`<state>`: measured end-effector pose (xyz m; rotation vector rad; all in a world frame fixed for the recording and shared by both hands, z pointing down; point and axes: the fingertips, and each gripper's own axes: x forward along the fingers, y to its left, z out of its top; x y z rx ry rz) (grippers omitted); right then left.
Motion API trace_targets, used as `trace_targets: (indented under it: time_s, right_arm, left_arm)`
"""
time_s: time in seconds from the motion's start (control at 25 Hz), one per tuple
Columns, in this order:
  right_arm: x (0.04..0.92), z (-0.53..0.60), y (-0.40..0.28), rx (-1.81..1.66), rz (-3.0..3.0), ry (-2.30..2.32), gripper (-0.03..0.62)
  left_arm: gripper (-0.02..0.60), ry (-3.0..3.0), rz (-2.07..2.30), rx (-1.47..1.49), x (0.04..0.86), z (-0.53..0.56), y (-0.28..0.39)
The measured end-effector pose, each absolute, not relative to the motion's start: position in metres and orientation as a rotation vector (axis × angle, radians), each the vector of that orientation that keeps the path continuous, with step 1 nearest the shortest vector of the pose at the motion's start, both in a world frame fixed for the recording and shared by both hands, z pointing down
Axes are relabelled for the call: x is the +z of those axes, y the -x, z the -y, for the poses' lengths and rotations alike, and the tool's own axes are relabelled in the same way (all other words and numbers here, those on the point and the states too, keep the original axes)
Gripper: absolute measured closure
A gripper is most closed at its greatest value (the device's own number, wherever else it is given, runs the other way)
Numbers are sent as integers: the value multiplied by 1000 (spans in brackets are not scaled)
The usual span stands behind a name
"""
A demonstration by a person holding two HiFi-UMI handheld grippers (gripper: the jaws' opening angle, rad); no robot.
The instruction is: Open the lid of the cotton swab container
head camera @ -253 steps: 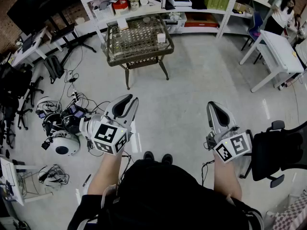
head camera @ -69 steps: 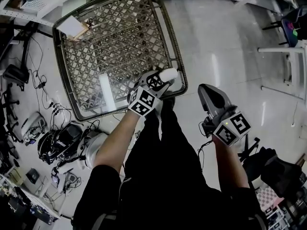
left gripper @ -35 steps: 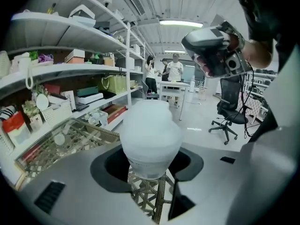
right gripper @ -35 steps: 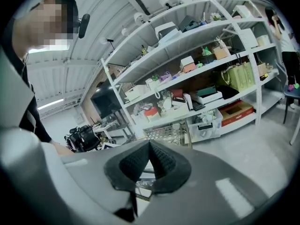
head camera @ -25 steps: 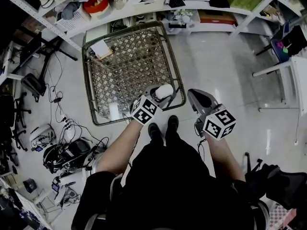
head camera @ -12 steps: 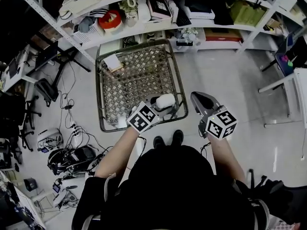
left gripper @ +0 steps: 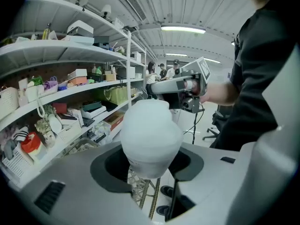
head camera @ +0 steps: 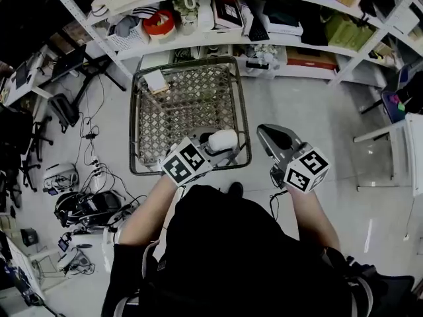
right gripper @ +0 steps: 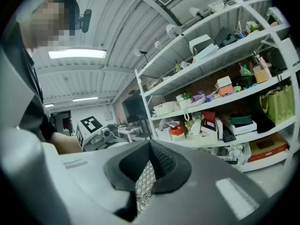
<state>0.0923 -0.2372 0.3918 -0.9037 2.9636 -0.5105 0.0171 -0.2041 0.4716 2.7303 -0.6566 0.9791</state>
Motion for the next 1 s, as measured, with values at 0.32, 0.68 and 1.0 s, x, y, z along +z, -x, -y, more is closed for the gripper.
trace_targets:
  time_s: [0.32,0.68,1.0]
  right_arm:
    - [359,240,-75,-397,-2994,876,512]
    - [335,217,-42,-355,-3050,605,410]
    - [339,193,-14,-286,-3170,484,376]
  left_arm:
    - [374,-2795,467,976,436,206,-22]
    - [376,-2866,291,1060,421,209,-20]
    - [374,-2885,166,1065,415,195,-21]
